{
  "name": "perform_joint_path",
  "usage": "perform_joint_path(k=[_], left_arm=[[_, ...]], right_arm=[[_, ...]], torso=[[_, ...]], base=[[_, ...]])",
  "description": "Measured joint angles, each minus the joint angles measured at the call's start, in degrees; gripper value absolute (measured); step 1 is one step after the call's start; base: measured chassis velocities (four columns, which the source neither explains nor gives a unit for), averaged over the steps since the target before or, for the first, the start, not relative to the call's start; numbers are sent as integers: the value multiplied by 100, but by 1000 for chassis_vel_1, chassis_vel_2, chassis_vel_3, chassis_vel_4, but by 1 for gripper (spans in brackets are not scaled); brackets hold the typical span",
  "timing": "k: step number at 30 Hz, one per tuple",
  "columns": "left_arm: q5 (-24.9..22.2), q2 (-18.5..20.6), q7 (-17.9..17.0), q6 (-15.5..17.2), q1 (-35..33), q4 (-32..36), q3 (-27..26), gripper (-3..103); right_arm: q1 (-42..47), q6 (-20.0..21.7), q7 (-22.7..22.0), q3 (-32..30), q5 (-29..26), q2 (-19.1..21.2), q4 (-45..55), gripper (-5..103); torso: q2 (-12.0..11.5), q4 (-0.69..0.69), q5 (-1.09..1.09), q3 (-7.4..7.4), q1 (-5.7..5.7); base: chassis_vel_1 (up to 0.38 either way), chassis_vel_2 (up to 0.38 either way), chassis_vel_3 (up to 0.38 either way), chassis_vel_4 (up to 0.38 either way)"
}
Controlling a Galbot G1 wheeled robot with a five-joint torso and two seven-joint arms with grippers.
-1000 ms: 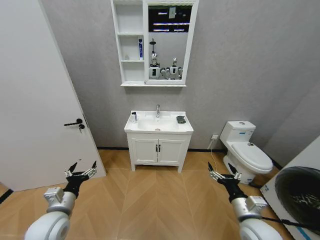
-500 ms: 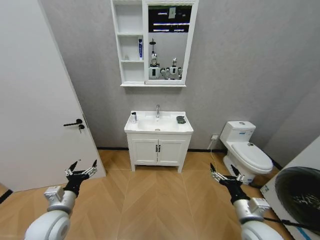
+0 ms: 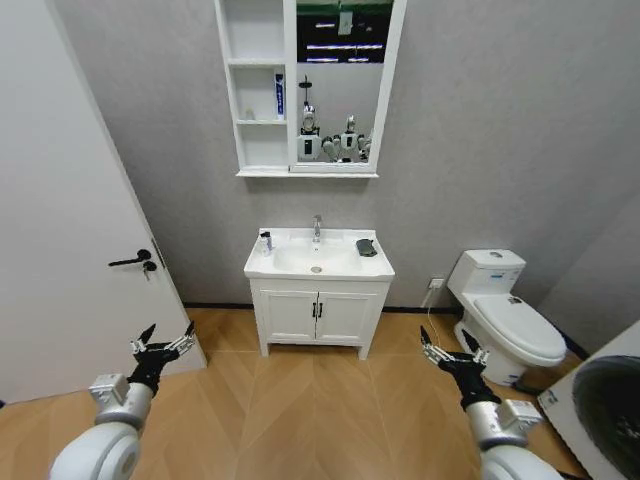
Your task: Move facial cleanser and shampoo from washbasin to cabinet, then wipe washbasin with towel.
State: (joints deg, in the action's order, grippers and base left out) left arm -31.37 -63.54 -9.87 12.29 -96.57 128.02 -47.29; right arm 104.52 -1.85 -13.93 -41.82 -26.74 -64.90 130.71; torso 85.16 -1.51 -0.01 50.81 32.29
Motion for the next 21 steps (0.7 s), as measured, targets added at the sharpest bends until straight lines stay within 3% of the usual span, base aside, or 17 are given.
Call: perform_joint_path(k=[21], left_arm=[[56,14,74,-2,40,-120,108,99]], right_arm=[[-17,-52,-45,46,61,4,-45,100]], torso=[[1,0,-1,0,1]], base=[[-259,264,258,-259]])
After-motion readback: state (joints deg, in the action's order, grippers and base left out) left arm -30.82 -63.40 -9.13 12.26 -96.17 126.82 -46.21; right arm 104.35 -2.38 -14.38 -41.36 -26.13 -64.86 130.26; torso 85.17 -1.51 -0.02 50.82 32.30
